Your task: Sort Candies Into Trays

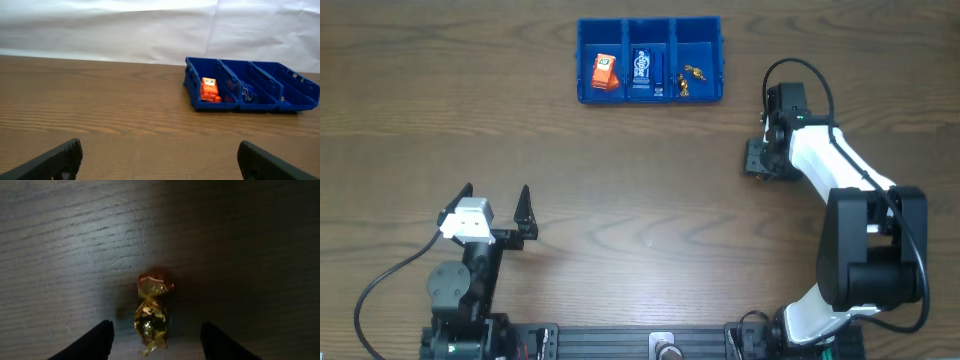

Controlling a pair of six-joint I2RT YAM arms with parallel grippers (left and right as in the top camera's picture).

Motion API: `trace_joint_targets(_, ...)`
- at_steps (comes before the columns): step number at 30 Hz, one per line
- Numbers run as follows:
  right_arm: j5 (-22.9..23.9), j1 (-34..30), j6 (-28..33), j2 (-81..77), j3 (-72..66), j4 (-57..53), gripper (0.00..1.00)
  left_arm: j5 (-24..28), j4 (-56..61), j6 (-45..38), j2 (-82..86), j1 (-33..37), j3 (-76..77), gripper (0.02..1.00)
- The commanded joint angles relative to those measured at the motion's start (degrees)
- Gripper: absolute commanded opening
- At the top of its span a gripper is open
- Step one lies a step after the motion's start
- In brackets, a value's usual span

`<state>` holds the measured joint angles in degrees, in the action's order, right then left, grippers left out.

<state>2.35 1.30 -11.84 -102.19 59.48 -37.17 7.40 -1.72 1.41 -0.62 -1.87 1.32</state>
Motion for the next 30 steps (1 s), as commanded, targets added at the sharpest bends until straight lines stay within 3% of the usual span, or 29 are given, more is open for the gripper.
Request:
trace_joint_targets(1, 0.50, -0.33, -0.59, -1.77, -0.22, 0.74, 0.555, 1.05, -2.03, -0.59, 0.31, 0.37, -1.05, 0.998)
trace_joint_targets(19, 0.50, -0.35, -0.59, -2.47, -0.22, 1.40, 0.244, 1.03, -2.03, -0.59, 0.31, 0.35, -1.05, 0.998)
trace_joint_targets(30, 0.26, 1.20, -1.66, -2.27, 0.24, 2.14, 0.154, 1.03, -2.03, -0.59, 0.31, 0.35, -1.05, 0.998)
